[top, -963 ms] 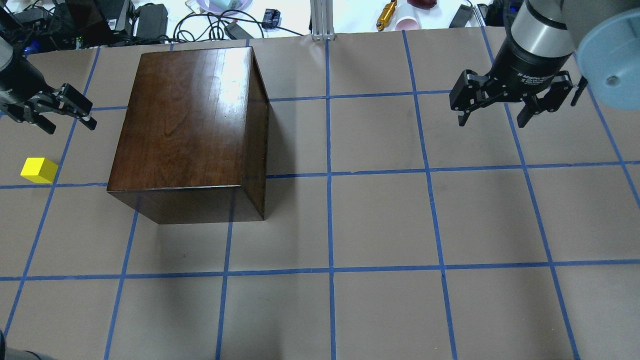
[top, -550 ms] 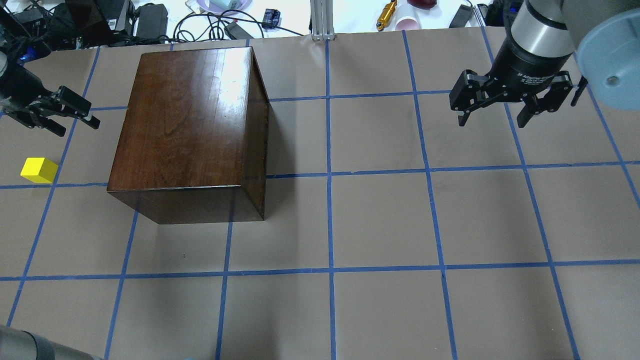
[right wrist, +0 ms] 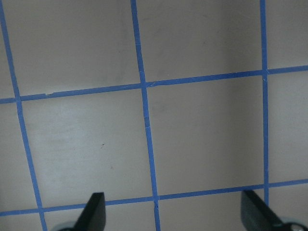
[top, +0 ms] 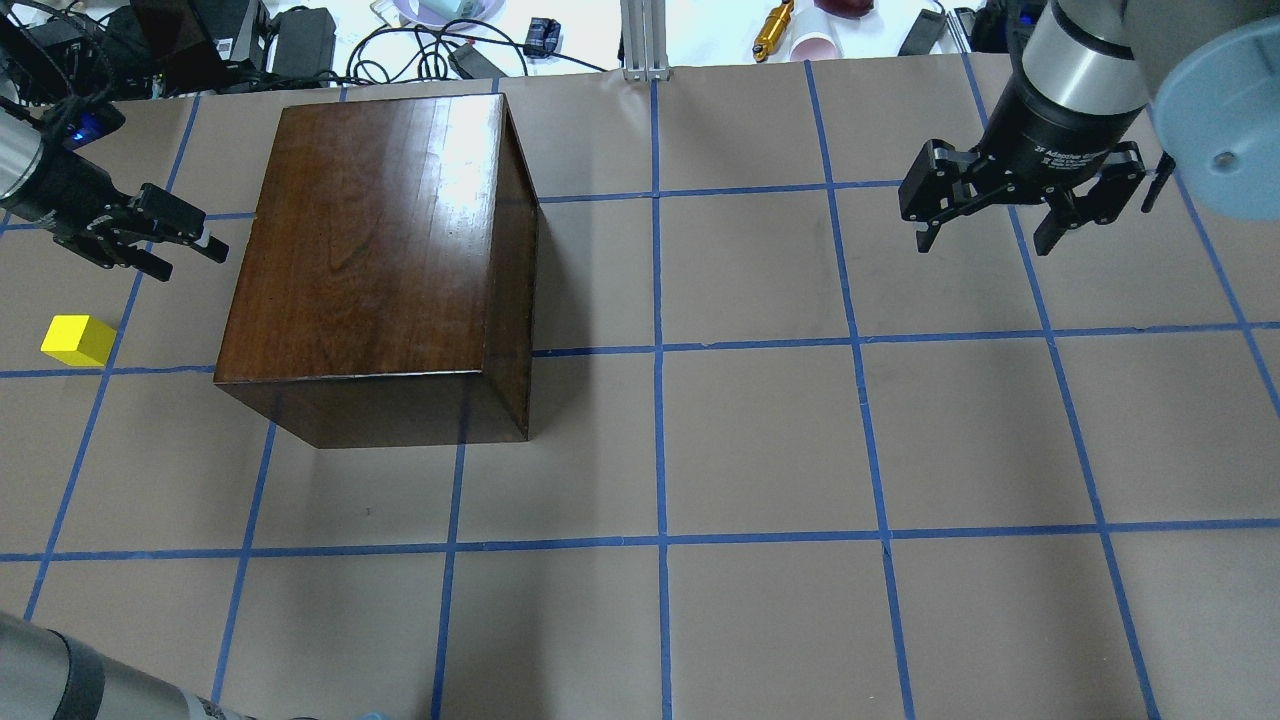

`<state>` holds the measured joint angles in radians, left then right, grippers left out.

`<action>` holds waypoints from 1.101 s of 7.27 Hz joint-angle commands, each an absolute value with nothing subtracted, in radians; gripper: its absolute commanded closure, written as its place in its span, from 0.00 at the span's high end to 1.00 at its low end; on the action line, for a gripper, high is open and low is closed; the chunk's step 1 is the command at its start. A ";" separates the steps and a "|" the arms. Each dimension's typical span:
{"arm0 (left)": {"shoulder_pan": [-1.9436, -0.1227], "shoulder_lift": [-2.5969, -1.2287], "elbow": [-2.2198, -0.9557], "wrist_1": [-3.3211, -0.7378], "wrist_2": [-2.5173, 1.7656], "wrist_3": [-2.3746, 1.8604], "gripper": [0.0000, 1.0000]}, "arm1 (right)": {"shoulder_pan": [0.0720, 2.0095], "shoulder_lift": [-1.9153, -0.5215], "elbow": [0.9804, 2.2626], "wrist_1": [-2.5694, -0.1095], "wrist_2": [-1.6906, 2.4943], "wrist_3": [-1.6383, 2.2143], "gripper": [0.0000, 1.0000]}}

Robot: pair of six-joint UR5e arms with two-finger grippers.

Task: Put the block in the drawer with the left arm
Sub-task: 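Hook the left gripper onto the white drawer handle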

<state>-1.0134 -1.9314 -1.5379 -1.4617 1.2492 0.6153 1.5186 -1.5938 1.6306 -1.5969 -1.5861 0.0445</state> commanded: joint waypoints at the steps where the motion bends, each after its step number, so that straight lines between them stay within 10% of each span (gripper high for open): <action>1: -1.012 -1.957 -1.555 -1.444 1.204 0.618 1.00 | 1.519 -1.594 1.631 -1.597 -1.586 0.044 1.00; 8: -1.014 -1.983 -1.592 -1.385 1.206 0.611 1.00 | 1.519 -1.594 1.631 -1.597 -1.586 0.044 1.00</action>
<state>-1.0138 -1.9802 -1.5801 -1.3985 1.2056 0.6141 1.5187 -1.5938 1.6306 -1.5969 -1.5861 0.0445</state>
